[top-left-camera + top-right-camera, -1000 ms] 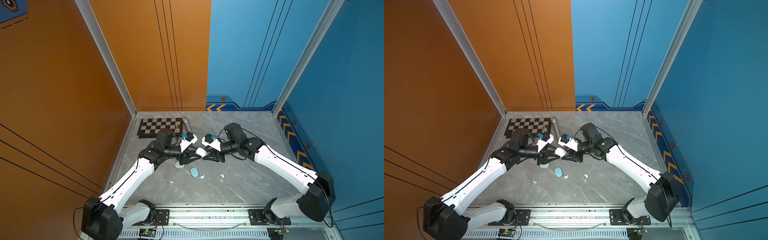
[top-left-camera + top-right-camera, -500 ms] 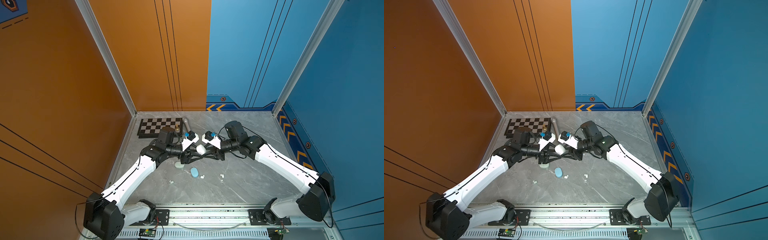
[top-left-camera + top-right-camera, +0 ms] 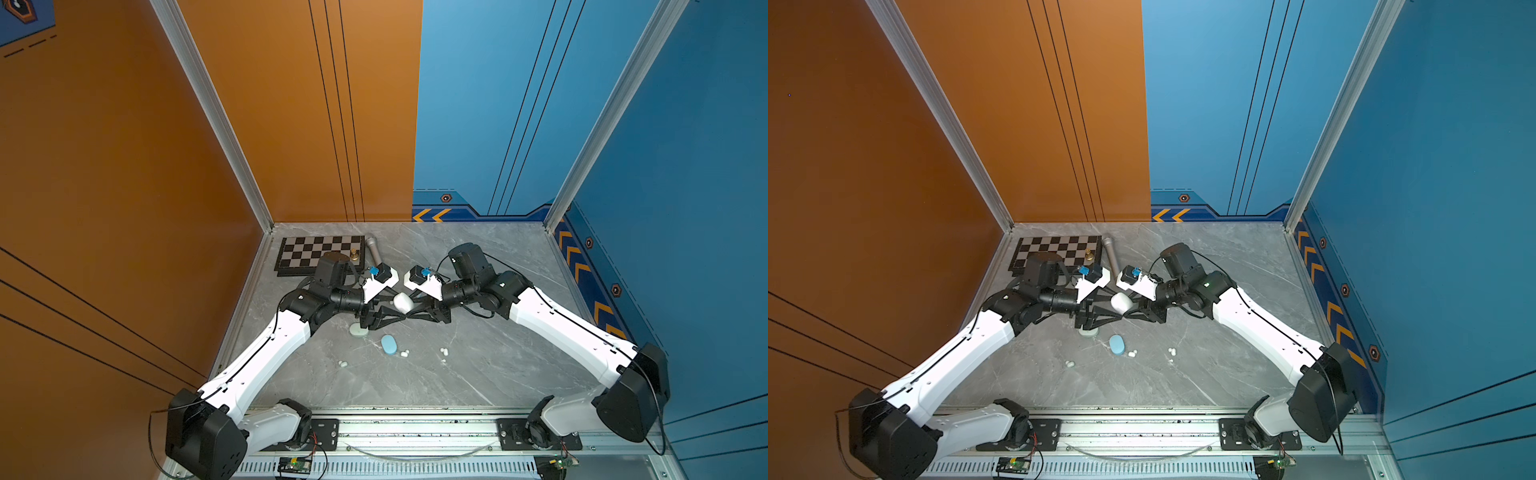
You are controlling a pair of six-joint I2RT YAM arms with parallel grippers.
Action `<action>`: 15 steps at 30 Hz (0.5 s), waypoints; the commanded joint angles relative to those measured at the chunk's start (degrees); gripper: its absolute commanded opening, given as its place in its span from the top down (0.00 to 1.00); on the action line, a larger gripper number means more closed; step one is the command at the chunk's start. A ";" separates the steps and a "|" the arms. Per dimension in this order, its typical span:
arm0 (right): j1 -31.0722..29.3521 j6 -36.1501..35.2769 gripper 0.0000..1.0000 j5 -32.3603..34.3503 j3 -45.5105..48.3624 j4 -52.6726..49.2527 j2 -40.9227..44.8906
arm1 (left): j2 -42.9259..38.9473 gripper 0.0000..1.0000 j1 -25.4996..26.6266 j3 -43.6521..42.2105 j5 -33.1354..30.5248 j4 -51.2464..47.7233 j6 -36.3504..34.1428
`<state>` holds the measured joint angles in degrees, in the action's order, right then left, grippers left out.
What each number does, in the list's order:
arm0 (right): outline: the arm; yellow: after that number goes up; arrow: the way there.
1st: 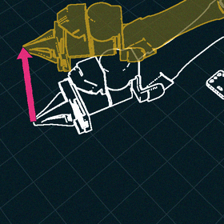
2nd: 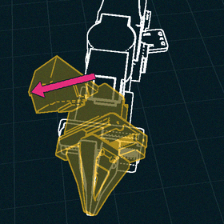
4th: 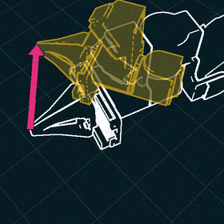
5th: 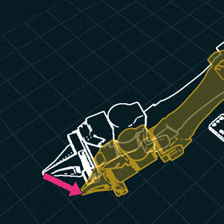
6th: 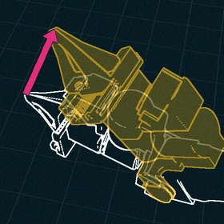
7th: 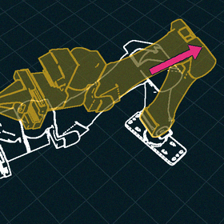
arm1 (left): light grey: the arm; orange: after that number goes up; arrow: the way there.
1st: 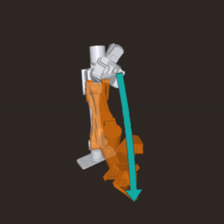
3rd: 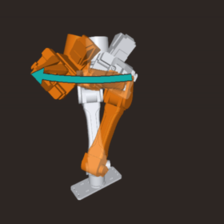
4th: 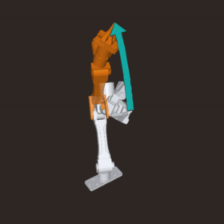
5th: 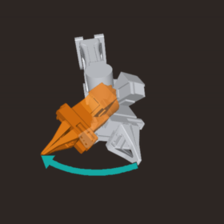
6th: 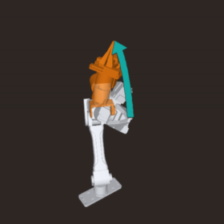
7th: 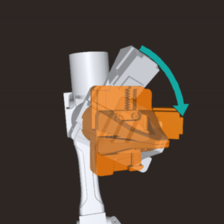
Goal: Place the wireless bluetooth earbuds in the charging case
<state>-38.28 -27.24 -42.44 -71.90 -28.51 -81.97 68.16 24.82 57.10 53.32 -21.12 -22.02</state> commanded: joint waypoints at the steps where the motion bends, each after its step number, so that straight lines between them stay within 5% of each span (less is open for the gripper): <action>1: 0.00 -1.31 0.81 -0.82 -1.98 -1.72 0.13 | -0.37 0.39 0.38 1.53 0.47 -2.37 -2.69; 15: -0.04 -1.19 0.81 -0.91 -2.29 -1.81 -0.30 | 1.34 0.41 0.42 4.16 1.76 -3.53 -3.93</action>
<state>-38.30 -27.64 -42.48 -72.16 -29.02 -81.97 69.08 24.82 60.40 52.99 -22.44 -24.03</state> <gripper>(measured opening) 0.415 0.590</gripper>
